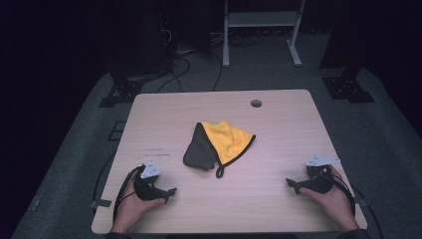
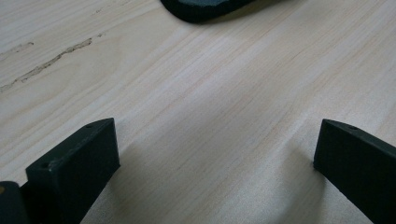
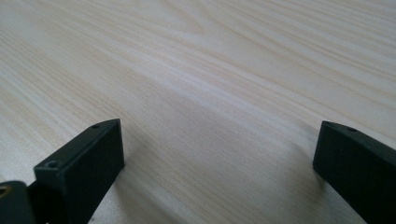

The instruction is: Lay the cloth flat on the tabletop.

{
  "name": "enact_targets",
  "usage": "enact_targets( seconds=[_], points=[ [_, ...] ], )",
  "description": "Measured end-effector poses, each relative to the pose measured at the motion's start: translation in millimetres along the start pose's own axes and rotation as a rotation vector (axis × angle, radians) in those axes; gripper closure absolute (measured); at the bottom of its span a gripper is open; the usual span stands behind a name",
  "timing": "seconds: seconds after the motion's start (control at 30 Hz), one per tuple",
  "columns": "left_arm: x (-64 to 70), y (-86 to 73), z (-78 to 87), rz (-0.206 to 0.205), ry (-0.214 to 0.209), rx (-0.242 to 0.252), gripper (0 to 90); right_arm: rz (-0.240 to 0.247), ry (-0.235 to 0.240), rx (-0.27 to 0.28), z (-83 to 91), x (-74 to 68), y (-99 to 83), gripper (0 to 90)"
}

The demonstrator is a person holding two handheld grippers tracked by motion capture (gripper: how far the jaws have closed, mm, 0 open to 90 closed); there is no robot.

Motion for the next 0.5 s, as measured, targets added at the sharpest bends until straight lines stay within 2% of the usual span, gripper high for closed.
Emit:
enact_targets(
  seconds=[0.13, 0.23, 0.37, 0.47, 0.5],
  points=[
    [0.0, -0.1, 0.3, 0.002, 0.000, -0.002, 0.0, -0.003, -0.003, 0.002, 0.1, 0.2, 0.2, 1.7],
    [0.1, -0.2, 0.3, 0.003, 0.002, -0.002, 0.0, -0.004, 0.001, 0.021, 2.9, 0.3, 1.5, 14.2],
    [0.1, -0.2, 0.3, 0.003, 0.001, -0.002, 0.0, -0.005, 0.005, 0.014, 4.4, 0.9, 2.8, 21.1],
    [0.2, -0.5, 0.7, 0.001, 0.000, -0.004, 0.0, 0.002, 0.037, 0.024, 8.3, -4.8, 7.7, 30.1],
    [0.2, -0.5, 0.7, 0.001, 0.000, -0.004, 0.0, 0.002, 0.037, 0.024, 8.3, -4.8, 7.7, 30.1]
  ],
)
Point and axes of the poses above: each handheld gripper's, and its own axes: z roughly backward along the jaws, y roughly out of its top, x roughly to its right, the point moved 8 cm from there along -z, roughly forward along the jaws, and after that the axes turned 14 degrees about -z, right-handed, at the moved point
